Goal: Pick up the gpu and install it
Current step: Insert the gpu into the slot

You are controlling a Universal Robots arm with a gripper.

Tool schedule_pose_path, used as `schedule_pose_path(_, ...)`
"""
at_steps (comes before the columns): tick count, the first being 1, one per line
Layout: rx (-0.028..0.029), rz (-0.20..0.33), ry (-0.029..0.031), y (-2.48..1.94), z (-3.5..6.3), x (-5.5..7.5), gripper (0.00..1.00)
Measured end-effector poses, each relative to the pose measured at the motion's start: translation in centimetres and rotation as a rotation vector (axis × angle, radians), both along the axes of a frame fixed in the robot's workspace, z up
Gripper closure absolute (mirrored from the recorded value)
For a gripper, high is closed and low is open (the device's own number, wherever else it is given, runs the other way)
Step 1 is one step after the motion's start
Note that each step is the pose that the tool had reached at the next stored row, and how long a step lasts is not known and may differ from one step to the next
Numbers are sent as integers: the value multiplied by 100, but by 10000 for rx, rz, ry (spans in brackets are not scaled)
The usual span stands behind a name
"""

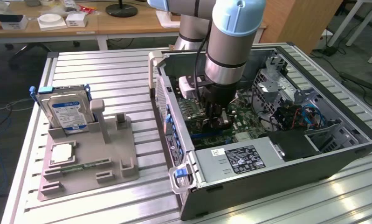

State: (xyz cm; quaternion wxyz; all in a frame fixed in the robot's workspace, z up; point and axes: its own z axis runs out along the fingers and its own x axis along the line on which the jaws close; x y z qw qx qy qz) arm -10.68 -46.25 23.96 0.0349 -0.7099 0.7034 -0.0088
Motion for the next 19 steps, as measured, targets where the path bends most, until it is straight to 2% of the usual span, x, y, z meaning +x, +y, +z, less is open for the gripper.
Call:
schedule_pose_path(9,-8,-38,5,-1,-17,-1,73)
schedule_pose_path(15,15,-38,-9,2,-9,-11,73)
schedule_pose_path(19,3,-39,0,0,-3,-14,73)
